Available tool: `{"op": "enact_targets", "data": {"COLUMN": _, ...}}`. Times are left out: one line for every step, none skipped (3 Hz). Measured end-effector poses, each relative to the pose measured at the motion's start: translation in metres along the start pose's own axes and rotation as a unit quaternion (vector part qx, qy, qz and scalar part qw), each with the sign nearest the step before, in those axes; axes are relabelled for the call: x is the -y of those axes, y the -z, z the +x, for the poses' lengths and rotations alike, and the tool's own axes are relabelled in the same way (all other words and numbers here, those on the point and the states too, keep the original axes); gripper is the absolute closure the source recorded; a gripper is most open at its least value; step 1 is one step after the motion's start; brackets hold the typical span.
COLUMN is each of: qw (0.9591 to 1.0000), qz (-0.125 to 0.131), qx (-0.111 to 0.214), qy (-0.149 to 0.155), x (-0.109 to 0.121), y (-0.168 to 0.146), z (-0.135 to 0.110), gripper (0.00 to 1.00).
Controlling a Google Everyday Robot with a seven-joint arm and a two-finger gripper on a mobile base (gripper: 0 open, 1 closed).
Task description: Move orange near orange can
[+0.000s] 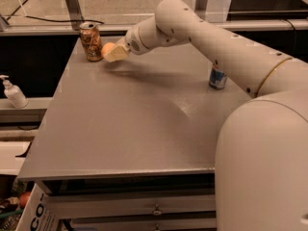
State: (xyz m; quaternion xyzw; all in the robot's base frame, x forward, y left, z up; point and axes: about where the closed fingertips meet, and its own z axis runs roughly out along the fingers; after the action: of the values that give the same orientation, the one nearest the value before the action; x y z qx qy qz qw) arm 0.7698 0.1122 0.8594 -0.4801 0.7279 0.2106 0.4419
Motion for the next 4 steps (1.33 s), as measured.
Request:
{"op": "enact_targets", "data": {"qw": 1.0000, "qz": -0.005, "qx": -0.007, "qy": -0.001, "x": -0.003, "y": -0.007, "z": 0.003, "gripper": 0.82}}
{"op": "enact_targets", "data": {"qw": 0.9999, "qz": -0.009, "qx": -0.009, "qy": -0.001, "x": -0.006, "y": -0.012, "z": 0.002, "gripper": 0.58}}
{"op": "enact_targets", "data": {"qw": 0.9999, "qz": -0.013, "qx": -0.008, "qy": -0.002, "x": -0.009, "y": -0.015, "z": 0.000, "gripper": 0.36}}
{"op": "enact_targets", "data": {"qw": 0.9998, "qz": -0.017, "qx": -0.007, "qy": -0.003, "x": -0.012, "y": -0.018, "z": -0.003, "gripper": 0.12}}
